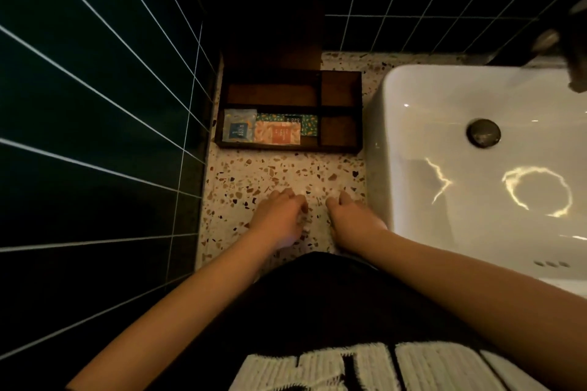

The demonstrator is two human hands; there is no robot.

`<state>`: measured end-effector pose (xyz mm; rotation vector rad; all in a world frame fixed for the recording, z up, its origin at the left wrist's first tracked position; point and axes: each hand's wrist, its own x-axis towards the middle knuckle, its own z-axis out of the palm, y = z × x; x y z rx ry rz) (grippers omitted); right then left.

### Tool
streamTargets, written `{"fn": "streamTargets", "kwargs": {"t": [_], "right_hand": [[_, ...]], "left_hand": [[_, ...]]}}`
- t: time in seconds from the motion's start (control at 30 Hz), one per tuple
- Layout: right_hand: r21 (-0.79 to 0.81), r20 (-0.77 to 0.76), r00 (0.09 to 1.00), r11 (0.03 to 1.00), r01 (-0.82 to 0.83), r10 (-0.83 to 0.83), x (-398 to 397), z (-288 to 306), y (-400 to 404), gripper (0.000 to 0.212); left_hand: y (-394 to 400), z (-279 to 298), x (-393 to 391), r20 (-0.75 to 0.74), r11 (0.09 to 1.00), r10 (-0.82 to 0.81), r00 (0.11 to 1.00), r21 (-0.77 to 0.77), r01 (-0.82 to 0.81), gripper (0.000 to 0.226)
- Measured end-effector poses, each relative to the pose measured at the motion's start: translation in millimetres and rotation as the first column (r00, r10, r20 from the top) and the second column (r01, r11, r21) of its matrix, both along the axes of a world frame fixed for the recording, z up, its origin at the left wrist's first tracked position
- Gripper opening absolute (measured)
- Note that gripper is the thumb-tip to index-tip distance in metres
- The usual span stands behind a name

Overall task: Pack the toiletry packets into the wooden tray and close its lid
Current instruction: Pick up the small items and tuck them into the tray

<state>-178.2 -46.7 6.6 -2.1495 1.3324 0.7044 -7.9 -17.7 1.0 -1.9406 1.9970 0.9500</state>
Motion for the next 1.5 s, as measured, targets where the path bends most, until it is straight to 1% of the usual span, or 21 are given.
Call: {"fn": "streamTargets", "kwargs": {"t": [0.13,0.27,0.33,0.47,0.53,0.6,0.67,0.73,0.77,0.83,0.9,1.0,1.03,1.07,1.13,1.2,1.23,1.3,1.4,1.43,1.5], "right_hand": [[-0.020,-0.046,0.997,0.998,-0.055,0.054,-1.6,1.9,1.1,0.059],[-0.052,-0.079,0.988,0.989,-0.140,0.136,-2.3,0.8,1.8,0.047],[-0.043,-0.097,0.982,0.985,-0.169,0.165,-1.4,-0.3,0.0,0.039],[-0.006,-0.092,0.982,0.986,-0.164,0.163,-1.1,-0.8,-4.1,0.029],[0.015,-0.052,0.992,0.993,-0.114,0.114,-0.2,-0.9,-5.7,0.026],[0.037,0.015,1.000,0.999,-0.003,0.002,1.7,-0.8,-10.3,0.020],[0.050,0.095,0.987,0.991,0.123,-0.128,3.6,-0.1,-18.4,0.013],[0.090,0.174,0.955,0.970,0.228,-0.241,5.6,2.6,-27.1,0.007],[0.108,0.198,0.941,0.960,0.259,-0.276,6.3,3.8,-30.7,0.005],[0.123,0.204,0.936,0.956,0.265,-0.286,7.7,3.7,-34.9,0.007],[0.121,0.169,0.959,0.970,0.210,-0.228,8.7,1.1,-34.7,0.008],[0.075,0.137,0.989,0.996,0.052,-0.062,11.1,-5.1,-29.5,0.039],[0.062,0.135,0.991,0.998,-0.020,0.012,13.5,-6.6,-27.6,0.045],[0.048,0.131,0.987,0.993,-0.104,0.097,17.3,-8.1,-25.5,0.046],[-0.010,0.123,0.959,0.966,-0.258,0.257,25.2,-13.3,-21.2,0.033],[-0.048,0.119,0.936,0.944,-0.328,0.331,30.5,-15.9,-18.8,0.021],[-0.040,0.128,0.937,0.946,-0.322,0.324,31.6,-15.8,-19.4,0.019],[0.016,0.153,0.957,0.968,-0.252,0.246,32.0,-13.5,-24.9,0.017],[0.139,0.229,0.973,0.988,-0.069,0.036,33.8,-5.5,-39.8,0.019],[0.166,0.266,0.963,0.986,0.000,-0.045,34.4,-1.4,-45.5,0.020],[0.151,0.347,0.924,0.982,0.116,-0.163,35.5,9.7,-58.0,0.021]], "left_hand": [[6.5,-5.1,-4.1,0.091,0.999,-0.047,0.995,0.015,0.046,0.034],[10.0,-5.6,-2.8,0.117,1.000,-0.017,0.993,0.010,0.016,0.029],[12.2,-7.5,-0.4,0.115,1.000,0.004,0.993,-0.004,-0.004,0.025],[15.6,-13.7,5.3,0.095,0.999,0.030,0.995,-0.021,-0.028,0.020],[14.9,-14.3,8.0,0.085,0.999,0.045,0.995,-0.031,-0.042,0.020],[11.0,-12.5,11.8,0.048,0.994,0.084,0.995,-0.066,-0.081,0.018],[3.7,-7.6,17.4,-0.011,0.983,0.155,0.988,-0.093,-0.156,0.013],[-5.6,-0.3,23.3,-0.072,0.969,0.224,0.972,-0.088,-0.230,0.012],[-10.6,3.3,26.2,-0.101,0.961,0.253,0.962,-0.086,-0.262,0.012],[-21.0,9.8,32.0,-0.140,0.944,0.305,0.942,-0.085,-0.318,0.010],[-29.3,13.1,38.0,-0.158,0.928,0.349,0.924,-0.078,-0.364,0.010],[-34.7,12.4,45.5,-0.156,0.913,0.392,0.907,-0.052,-0.404,0.012],[-34.4,11.2,47.2,-0.153,0.908,0.407,0.900,-0.036,-0.417,0.012],[-33.2,9.4,48.8,-0.151,0.902,0.425,0.893,-0.017,-0.432,0.013],[-29.8,6.4,50.4,-0.166,0.882,0.468,0.868,0.019,-0.472,0.012],[-26.9,3.0,52.1,-0.216,0.857,0.511,0.832,0.046,-0.514,0.012],[-26.6,2.1,53.2,-0.245,0.849,0.521,0.818,0.048,-0.526,0.012],[-27.9,3.1,55.5,-0.305,0.838,0.530,0.791,0.046,-0.543,0.015],[-36.0,7.5,61.1,-0.381,0.809,0.555,0.740,0.039,-0.587,0.019],[-40.6,9.5,62.7,-0.400,0.797,0.565,0.721,0.038,-0.603,0.018],[-51.6,15.2,64.5,-0.435,0.777,0.580,0.689,0.039,-0.629,0.017]]}}
